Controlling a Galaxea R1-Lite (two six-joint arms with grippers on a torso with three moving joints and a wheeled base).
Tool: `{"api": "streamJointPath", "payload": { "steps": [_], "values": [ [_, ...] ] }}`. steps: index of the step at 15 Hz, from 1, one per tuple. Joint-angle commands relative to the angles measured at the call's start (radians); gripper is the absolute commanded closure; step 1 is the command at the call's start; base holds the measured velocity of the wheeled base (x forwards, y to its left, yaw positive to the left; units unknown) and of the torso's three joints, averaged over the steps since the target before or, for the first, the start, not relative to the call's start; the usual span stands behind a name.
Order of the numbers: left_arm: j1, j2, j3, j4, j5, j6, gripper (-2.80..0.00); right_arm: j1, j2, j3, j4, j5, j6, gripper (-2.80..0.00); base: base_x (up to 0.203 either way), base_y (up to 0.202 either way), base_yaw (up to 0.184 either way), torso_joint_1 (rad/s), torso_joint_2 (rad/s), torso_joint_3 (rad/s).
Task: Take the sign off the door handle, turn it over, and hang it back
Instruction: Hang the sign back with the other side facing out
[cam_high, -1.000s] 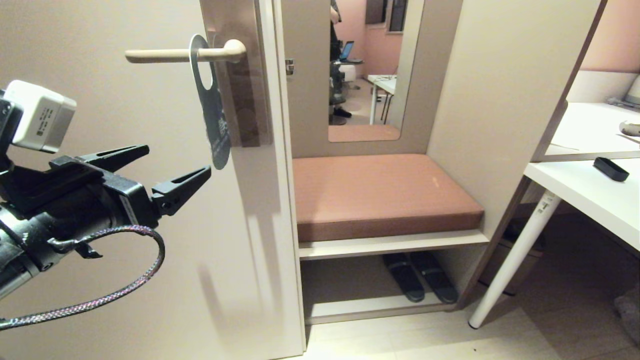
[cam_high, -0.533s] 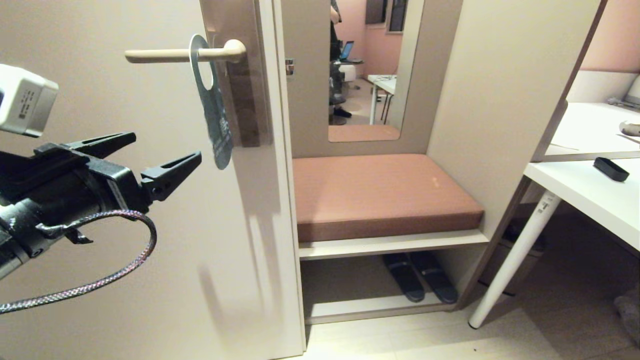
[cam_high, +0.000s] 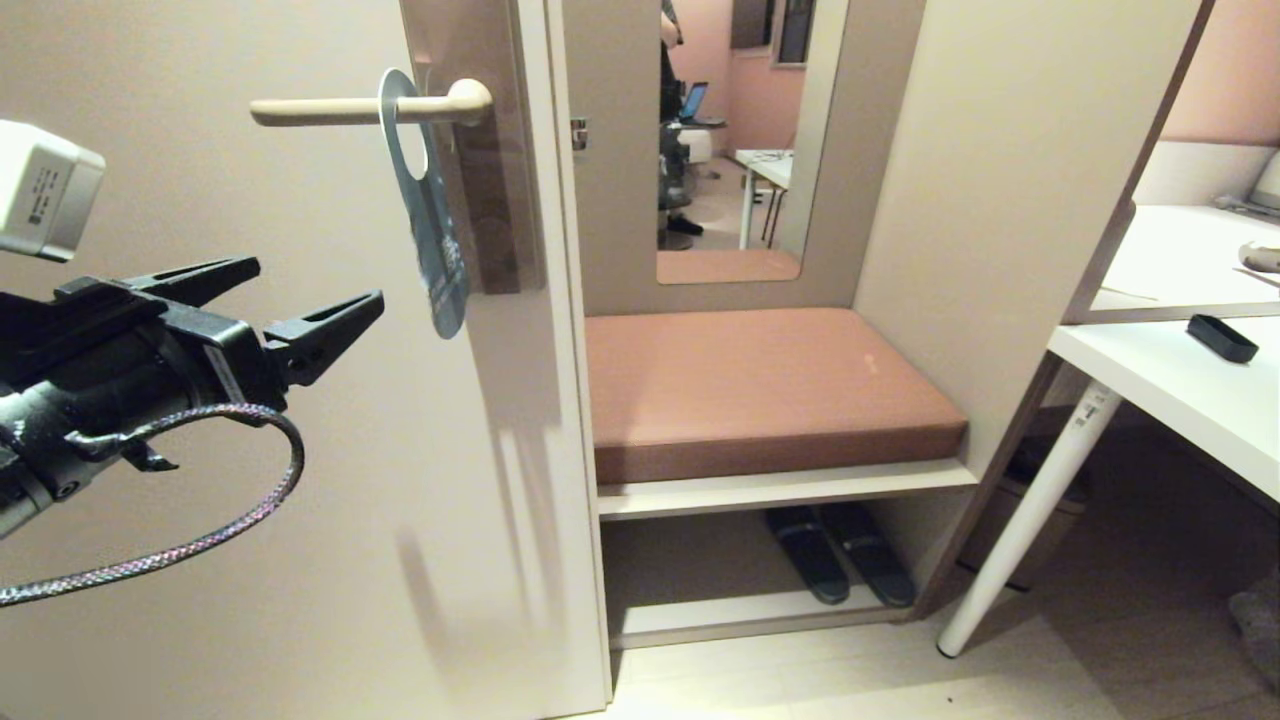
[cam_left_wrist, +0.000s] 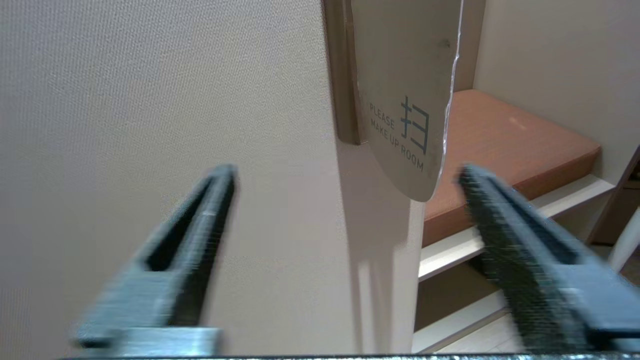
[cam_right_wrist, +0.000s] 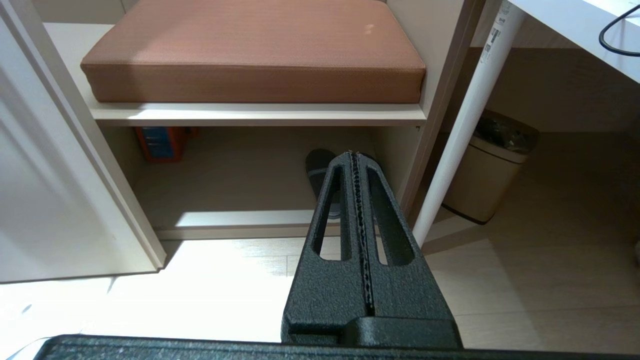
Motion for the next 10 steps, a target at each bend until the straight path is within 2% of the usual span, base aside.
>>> {"api": "streamJointPath", "payload": {
  "steps": [1,10],
  "values": [
    [0.001,0.01,-0.011,-0.004,0.001,-0.001,0.0,0.0,0.001,0.0,0.002,0.0,0.0,0.0,0.0,0.0,0.0,0.0,0.0,0.0],
    [-0.003,0.139,-0.155,-0.002,0.0,0.007,0.0,0.0,0.001,0.0,0.001,0.0,0.0,0.0,0.0,0.0,0.0,0.0,0.0,0.0]
  ]
}}
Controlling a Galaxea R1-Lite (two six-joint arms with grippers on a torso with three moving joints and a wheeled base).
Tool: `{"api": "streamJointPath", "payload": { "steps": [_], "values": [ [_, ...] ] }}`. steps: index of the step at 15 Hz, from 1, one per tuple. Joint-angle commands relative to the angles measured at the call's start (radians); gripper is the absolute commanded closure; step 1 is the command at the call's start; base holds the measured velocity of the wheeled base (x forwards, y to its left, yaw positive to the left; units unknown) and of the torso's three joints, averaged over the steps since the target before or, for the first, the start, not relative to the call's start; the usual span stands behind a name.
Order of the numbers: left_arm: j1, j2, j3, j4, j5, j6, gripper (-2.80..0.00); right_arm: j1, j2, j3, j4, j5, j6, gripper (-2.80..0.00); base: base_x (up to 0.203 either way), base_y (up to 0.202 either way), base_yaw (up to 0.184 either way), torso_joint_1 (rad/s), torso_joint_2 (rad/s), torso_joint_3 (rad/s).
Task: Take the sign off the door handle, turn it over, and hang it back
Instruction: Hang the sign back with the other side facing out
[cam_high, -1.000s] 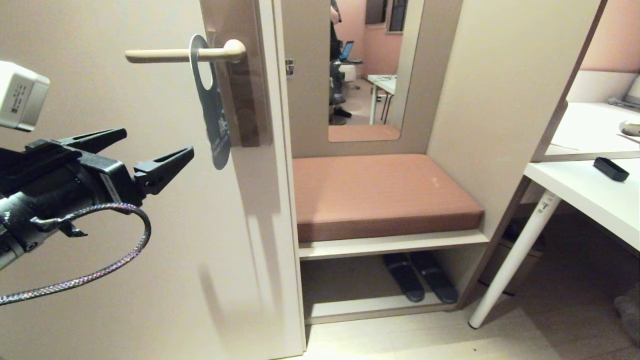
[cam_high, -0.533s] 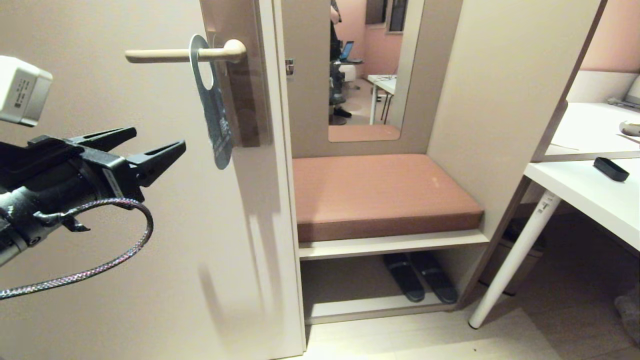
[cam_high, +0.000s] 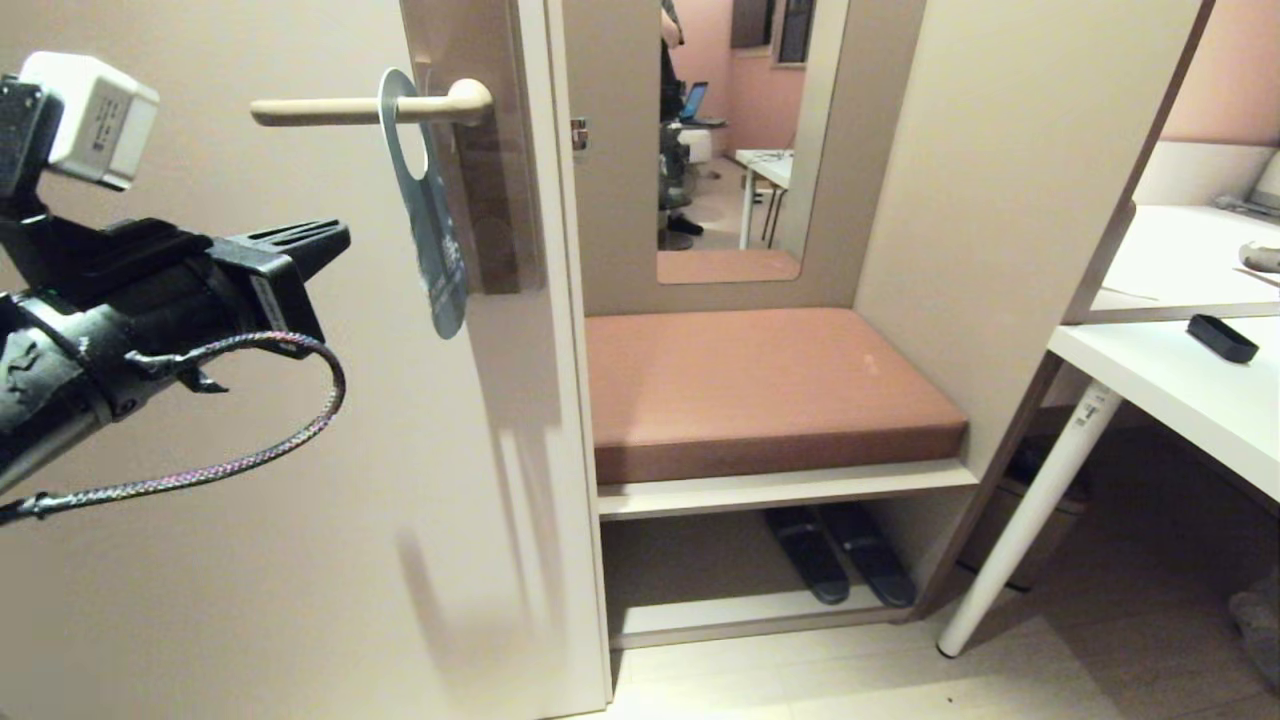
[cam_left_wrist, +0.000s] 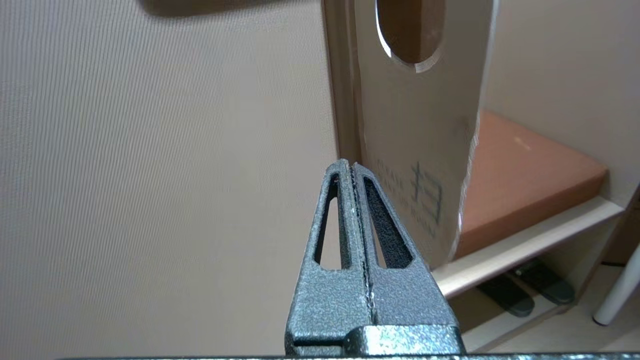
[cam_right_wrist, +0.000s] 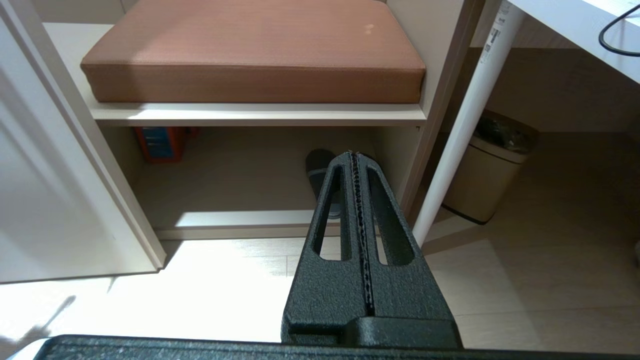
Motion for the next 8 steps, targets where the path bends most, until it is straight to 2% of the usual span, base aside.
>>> {"api": "streamJointPath", "payload": {
  "steps": [1,4,8],
  "values": [
    [-0.002,0.053,-0.037,-0.003,0.0,0.002,0.0,0.0,0.001,0.0,0.001,0.0,0.0,0.0,0.0,0.0,0.0,0.0,0.0,0.0],
    [-0.018,0.092,-0.08,-0.003,0.0,0.003,0.0,0.0,0.001,0.0,0.001,0.0,0.0,0.0,0.0,0.0,0.0,0.0,0.0,0.0],
    [-0.066,0.107,-0.08,-0.004,0.002,0.004,0.0,0.0,0.001,0.0,0.001,0.0,0.0,0.0,0.0,0.0,0.0,0.0,0.0,0.0]
  ]
}}
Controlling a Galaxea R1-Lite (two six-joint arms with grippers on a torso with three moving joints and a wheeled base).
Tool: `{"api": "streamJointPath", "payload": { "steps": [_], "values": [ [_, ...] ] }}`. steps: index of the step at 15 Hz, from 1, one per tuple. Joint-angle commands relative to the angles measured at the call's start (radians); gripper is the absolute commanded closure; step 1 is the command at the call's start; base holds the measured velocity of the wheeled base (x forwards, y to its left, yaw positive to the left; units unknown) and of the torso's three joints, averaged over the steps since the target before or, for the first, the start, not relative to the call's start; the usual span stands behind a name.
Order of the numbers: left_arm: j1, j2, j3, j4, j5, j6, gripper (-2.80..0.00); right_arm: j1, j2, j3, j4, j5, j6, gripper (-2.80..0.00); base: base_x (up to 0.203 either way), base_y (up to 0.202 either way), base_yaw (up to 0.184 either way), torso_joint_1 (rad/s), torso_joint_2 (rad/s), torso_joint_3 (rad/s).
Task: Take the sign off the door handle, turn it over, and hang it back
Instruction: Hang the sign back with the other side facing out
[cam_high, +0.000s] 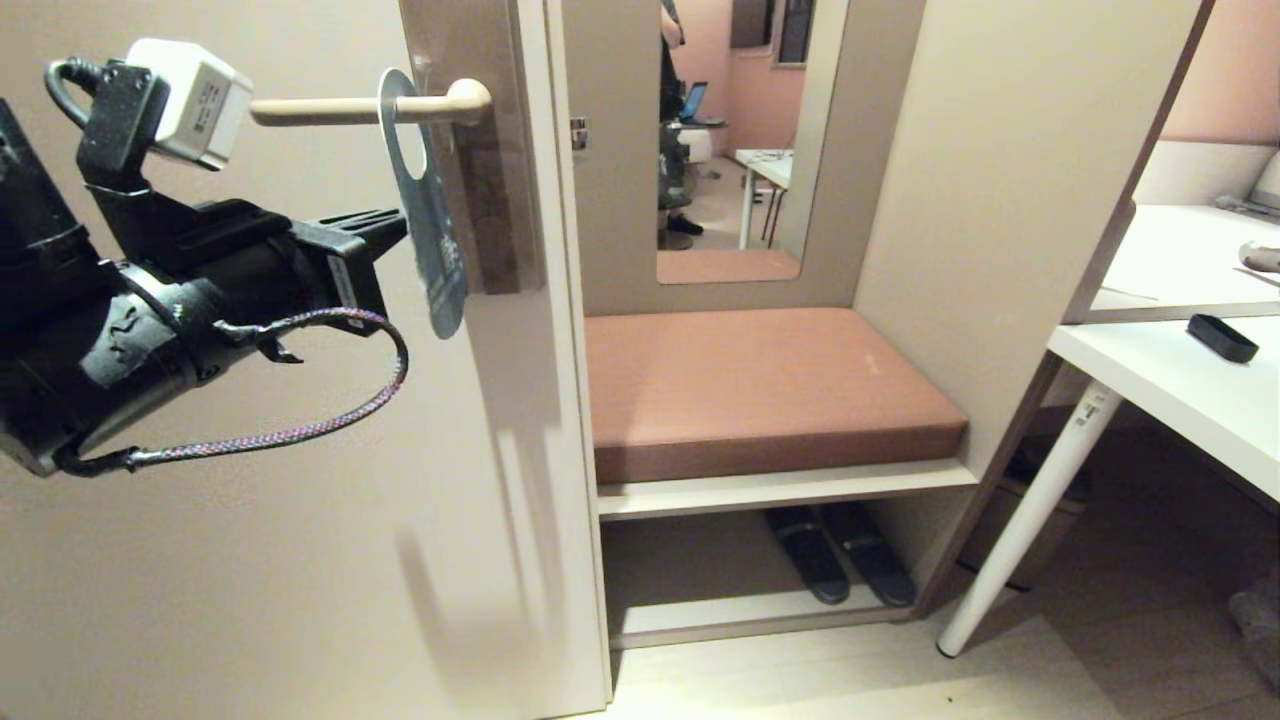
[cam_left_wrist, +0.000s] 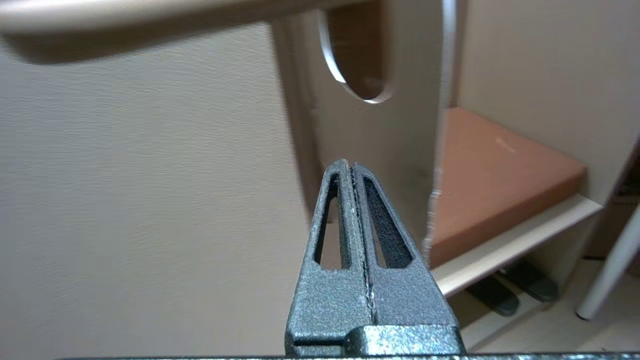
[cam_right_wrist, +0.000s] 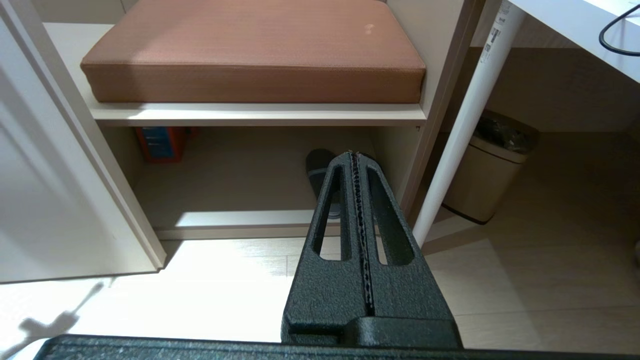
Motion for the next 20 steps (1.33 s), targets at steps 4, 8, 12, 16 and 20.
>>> {"api": "streamJointPath", "payload": {
  "steps": [4,8,12,16,20],
  "values": [
    [-0.03,0.039,-0.026,-0.006,0.001,0.002,0.0,0.0,0.001,0.0,0.001,0.0,-0.001,0.0,0.0,0.0,0.0,0.0,0.0,0.0],
    [-0.078,0.081,-0.089,-0.006,0.004,0.003,0.0,0.0,0.001,0.0,0.001,0.0,-0.001,0.0,0.0,0.0,0.0,0.0,0.0,0.0],
    [-0.117,0.096,-0.091,-0.007,0.01,0.003,0.0,0.0,0.001,0.0,0.001,0.0,-0.001,0.0,0.0,0.0,0.0,0.0,0.0,0.0],
    [-0.117,0.113,-0.097,-0.008,0.01,0.005,0.0,0.0,0.001,0.0,0.001,0.0,-0.001,0.0,0.0,0.0,0.0,0.0,0.0,0.0],
    [-0.117,0.16,-0.159,-0.022,0.01,0.005,0.0,0.0,0.001,0.0,0.001,0.0,-0.001,0.0,0.0,0.0,0.0,0.0,0.0,0.0]
  ]
}}
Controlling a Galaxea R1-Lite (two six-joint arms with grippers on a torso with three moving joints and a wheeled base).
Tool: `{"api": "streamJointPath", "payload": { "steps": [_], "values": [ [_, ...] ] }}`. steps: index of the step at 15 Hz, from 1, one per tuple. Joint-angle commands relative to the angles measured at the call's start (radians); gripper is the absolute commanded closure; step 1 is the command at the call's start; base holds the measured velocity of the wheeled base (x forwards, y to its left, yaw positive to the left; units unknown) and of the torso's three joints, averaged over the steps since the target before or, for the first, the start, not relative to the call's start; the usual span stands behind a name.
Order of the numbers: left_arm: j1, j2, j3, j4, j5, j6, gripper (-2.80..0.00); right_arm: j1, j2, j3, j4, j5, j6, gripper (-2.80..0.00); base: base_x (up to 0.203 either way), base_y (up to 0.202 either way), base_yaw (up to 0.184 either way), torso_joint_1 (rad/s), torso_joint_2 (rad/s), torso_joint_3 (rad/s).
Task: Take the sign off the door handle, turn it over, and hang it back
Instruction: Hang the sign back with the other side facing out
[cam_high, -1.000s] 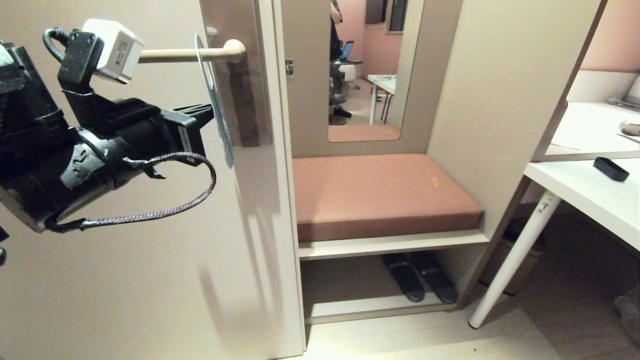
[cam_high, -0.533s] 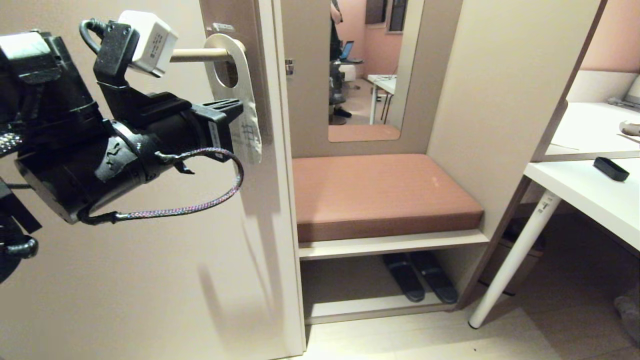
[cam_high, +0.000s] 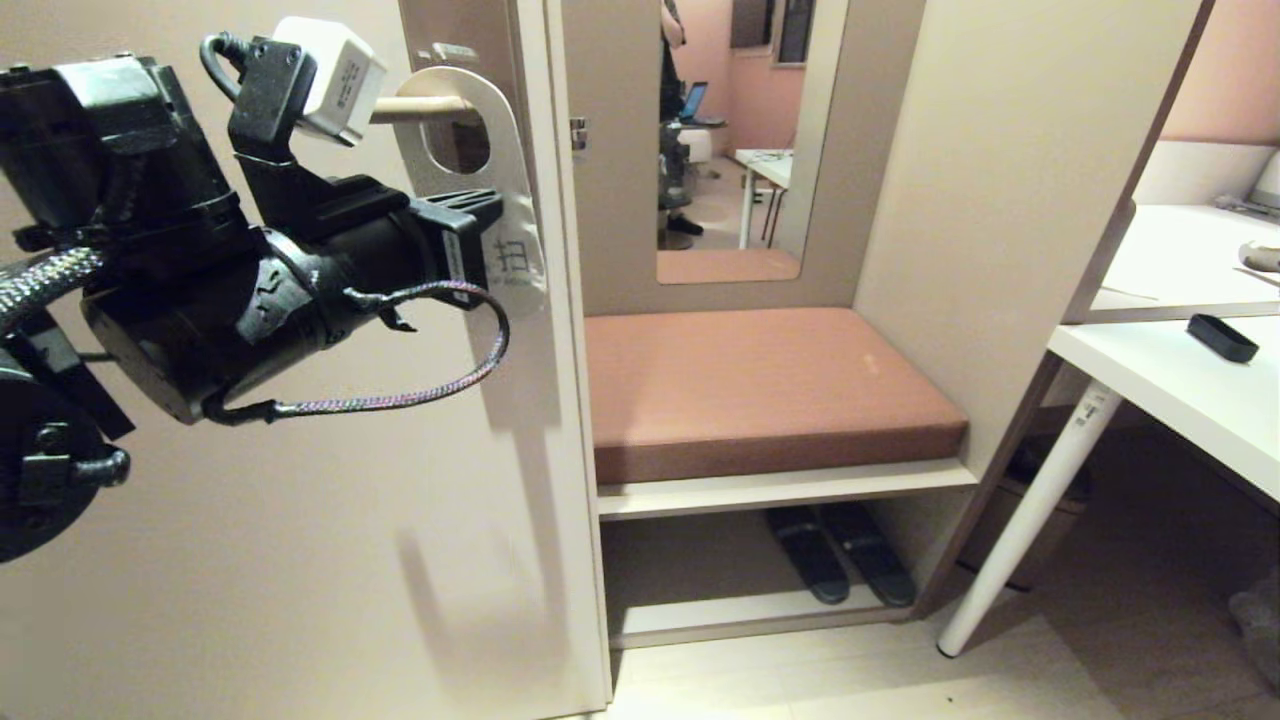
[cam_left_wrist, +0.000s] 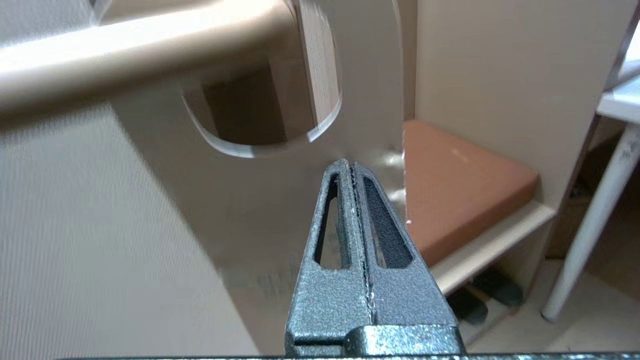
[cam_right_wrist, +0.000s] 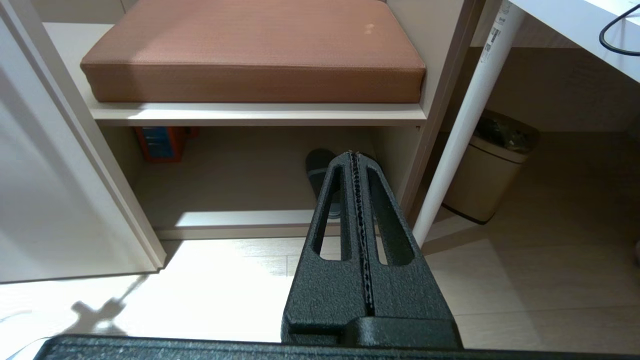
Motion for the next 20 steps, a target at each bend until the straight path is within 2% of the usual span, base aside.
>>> {"api": "streamJointPath", "payload": {
  "steps": [1,9,20],
  "values": [
    [0.0,0.03,-0.023,-0.008,0.0,0.001,0.0,0.0,0.001,0.0,0.001,0.0,0.0,0.0,0.0,0.0,0.0,0.0,0.0,0.0],
    [-0.012,0.007,0.004,-0.009,0.006,-0.001,0.0,0.0,0.001,0.0,0.001,0.0,0.0,0.0,0.0,0.0,0.0,0.0,0.0,0.0],
    [-0.003,-0.27,0.299,-0.007,0.009,0.0,0.0,0.0,0.001,0.0,0.001,0.0,0.0,0.0,0.0,0.0,0.0,0.0,0.0,0.0]
  ]
}}
